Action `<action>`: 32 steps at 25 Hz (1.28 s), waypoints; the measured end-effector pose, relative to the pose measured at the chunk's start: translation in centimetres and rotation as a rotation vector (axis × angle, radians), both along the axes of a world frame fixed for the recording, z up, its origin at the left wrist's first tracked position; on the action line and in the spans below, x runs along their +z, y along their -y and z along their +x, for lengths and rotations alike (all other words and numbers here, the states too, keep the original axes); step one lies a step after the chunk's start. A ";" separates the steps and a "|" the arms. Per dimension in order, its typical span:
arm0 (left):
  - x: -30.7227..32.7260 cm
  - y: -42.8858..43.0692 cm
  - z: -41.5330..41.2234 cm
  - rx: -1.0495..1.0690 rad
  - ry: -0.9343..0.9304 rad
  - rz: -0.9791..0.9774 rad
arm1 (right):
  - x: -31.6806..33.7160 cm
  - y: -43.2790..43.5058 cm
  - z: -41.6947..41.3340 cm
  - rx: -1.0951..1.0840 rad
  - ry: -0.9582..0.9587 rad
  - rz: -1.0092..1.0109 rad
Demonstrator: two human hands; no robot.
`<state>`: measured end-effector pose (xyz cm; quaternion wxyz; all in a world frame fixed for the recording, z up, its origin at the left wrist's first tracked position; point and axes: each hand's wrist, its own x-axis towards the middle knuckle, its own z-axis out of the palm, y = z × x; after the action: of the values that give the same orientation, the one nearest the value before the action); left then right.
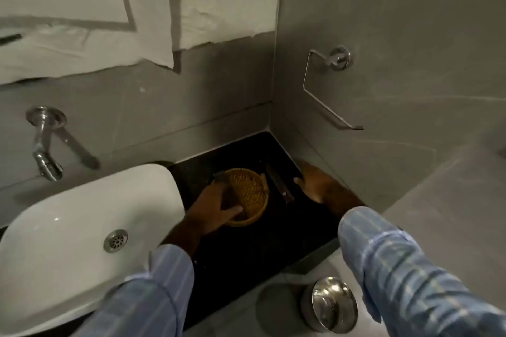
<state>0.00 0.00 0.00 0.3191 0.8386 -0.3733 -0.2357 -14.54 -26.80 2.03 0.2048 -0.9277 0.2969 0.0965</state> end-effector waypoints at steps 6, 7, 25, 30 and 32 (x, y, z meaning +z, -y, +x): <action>-9.7 -3.0 -4.6 0.006 0.160 0.241 | -8.0 -1.2 0.7 -0.133 -0.180 0.131; -11.1 -3.2 -4.8 0.014 0.181 0.284 | -9.1 -1.1 1.3 -0.158 -0.149 0.133; -11.9 -3.4 -5.4 -0.106 0.266 0.392 | -11.8 -0.1 2.5 -0.367 -0.046 0.003; -6.7 -1.8 -4.5 -0.103 0.304 0.190 | -6.7 0.9 1.2 -0.433 0.034 0.107; -3.8 -0.6 -3.8 -0.073 0.239 0.138 | -4.0 0.5 0.5 -0.426 0.105 0.103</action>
<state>-3.82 0.63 -3.78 0.2053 0.8665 -0.4218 -0.1708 -13.99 -27.26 -1.94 0.2827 -0.8362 0.4697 0.0174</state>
